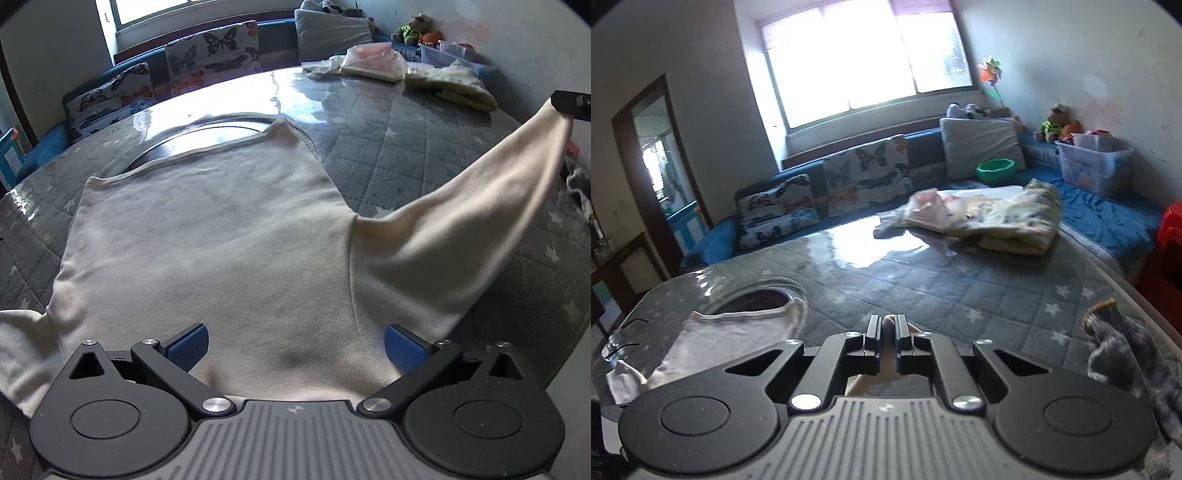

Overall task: Fold clothes
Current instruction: 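Lift the sleeve and fold it across the sweatshirt body with the right gripper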

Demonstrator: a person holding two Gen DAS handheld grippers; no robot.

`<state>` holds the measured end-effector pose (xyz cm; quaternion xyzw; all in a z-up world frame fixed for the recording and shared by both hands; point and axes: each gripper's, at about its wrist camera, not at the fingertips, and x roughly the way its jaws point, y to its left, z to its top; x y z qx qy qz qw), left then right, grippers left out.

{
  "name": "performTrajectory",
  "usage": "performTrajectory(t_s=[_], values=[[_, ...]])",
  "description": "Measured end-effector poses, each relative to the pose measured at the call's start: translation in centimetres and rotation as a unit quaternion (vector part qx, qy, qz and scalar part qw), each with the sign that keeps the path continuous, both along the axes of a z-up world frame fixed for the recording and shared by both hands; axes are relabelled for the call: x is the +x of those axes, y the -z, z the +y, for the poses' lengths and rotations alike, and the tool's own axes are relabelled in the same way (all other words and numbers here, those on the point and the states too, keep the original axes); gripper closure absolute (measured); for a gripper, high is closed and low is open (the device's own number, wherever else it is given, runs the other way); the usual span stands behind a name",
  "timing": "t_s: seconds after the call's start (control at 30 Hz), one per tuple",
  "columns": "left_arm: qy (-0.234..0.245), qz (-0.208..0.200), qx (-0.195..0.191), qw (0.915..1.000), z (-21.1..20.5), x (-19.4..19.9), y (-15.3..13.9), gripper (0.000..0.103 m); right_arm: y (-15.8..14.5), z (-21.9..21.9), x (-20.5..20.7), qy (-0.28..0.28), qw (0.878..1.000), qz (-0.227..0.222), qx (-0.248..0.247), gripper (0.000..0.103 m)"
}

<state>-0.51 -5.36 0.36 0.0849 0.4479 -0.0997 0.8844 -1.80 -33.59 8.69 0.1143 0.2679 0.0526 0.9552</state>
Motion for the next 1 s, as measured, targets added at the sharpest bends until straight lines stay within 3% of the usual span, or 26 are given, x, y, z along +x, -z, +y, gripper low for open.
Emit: performTrajectory(t_s=[0.23,0.47,0.7,1.0], values=[[-0.043,-0.037,-0.017,0.9983,4.5,-0.2,-2.6,0.0,-3.0,2.8,0.3,-0.049,0.999,-0.02,0.002,0.097],[-0.111,-0.043,-0.032,0.9923,9.7,0.1,-2.8,0.0,-6.2,8.6,0.2,-0.135,0.99,-0.049,-0.01,0.097],[-0.147,-0.043,-0.048,0.987,13.2,-1.2,-2.7,0.0,-7.4,16.7,1.6,-0.231,0.971,-0.055,-0.038,0.097],[-0.193,-0.038,-0.058,0.9788,16.8,-3.0,-2.2,0.0,-5.4,26.5,2.4,-0.328,0.942,-0.023,-0.07,0.097]])
